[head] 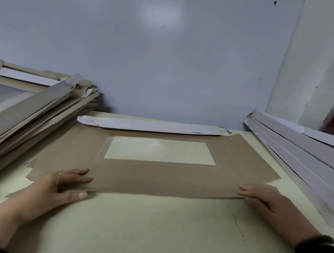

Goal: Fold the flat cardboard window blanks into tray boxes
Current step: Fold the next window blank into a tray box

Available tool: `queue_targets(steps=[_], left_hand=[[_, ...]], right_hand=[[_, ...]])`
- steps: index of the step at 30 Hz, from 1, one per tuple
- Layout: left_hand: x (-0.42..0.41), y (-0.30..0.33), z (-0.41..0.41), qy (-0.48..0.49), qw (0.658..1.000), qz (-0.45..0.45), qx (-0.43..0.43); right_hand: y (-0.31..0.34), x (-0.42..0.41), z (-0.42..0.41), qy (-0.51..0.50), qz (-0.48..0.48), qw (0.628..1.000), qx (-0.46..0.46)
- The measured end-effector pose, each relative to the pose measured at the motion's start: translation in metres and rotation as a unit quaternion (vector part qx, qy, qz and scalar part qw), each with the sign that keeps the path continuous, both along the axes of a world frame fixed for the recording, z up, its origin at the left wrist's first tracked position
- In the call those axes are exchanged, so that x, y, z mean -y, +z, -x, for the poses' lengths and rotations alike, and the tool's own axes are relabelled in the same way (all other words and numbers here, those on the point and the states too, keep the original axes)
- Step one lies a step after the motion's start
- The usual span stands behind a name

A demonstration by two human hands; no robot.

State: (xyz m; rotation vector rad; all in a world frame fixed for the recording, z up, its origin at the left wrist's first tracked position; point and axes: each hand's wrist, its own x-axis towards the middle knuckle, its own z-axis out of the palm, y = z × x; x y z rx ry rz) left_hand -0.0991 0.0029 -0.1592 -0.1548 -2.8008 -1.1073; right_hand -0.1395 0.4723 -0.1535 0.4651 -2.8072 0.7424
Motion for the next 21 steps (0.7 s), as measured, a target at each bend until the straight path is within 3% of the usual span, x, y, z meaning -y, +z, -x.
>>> queue_targets(steps=[5, 10, 21], left_hand=[[0.001, 0.002, 0.002, 0.033, 0.998, 0.012, -0.052], [-0.010, 0.011, 0.000, 0.136, 0.975, 0.133, -0.118], [-0.026, 0.013, 0.012, 0.191, 0.950, 0.226, -0.098]], right_hand=[[0.004, 0.007, -0.004, -0.042, 0.015, 0.999, -0.028], [0.008, 0.014, -0.008, -0.095, -0.017, 0.992, -0.084], [0.004, 0.018, -0.001, -0.147, -0.148, 0.976, -0.059]])
